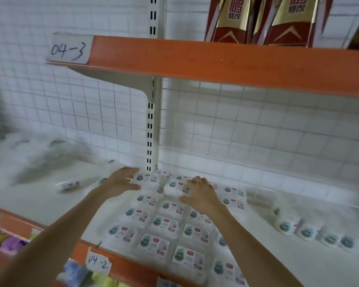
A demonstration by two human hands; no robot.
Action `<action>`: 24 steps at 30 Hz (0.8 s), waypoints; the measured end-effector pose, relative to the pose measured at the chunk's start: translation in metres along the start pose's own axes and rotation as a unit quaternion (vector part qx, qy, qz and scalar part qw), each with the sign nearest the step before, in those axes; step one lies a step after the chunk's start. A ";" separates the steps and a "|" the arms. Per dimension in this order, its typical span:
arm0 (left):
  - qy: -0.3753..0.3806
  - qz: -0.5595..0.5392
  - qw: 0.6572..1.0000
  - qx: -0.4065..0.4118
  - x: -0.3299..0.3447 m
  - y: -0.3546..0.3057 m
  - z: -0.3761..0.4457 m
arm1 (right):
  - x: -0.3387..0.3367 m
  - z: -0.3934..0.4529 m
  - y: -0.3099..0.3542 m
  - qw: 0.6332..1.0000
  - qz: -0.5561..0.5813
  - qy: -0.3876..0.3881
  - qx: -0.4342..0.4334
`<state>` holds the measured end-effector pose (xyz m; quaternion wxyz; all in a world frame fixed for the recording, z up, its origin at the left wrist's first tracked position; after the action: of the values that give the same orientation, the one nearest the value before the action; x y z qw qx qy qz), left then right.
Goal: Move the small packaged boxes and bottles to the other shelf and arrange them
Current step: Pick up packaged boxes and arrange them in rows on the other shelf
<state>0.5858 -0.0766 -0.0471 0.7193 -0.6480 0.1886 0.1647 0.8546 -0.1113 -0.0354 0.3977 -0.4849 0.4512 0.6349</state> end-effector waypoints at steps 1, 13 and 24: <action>0.013 0.006 1.000 -0.005 0.000 0.003 0.004 | 0.003 0.003 -0.001 1.000 -0.021 0.003 0.003; 0.059 -0.036 0.998 0.011 0.034 0.023 0.022 | 0.027 0.004 -0.010 0.997 -0.056 -0.061 -0.003; 0.061 0.003 0.996 0.071 0.036 0.033 0.035 | 0.037 0.002 -0.004 0.992 -0.068 -0.103 -0.007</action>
<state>0.6036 -0.0386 -0.0907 0.7503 -0.6034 0.2452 0.1133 0.8502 -0.1053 -0.0720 0.4805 -0.4494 0.3698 0.6560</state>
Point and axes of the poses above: each hand's wrist, its own z-axis towards the middle knuckle, its own x-axis out of the palm, y = z × x, the point moved 1 cm from there along z, towards the middle knuckle, and after that the axes turned 2 degrees about -y, right-handed, at the moved point
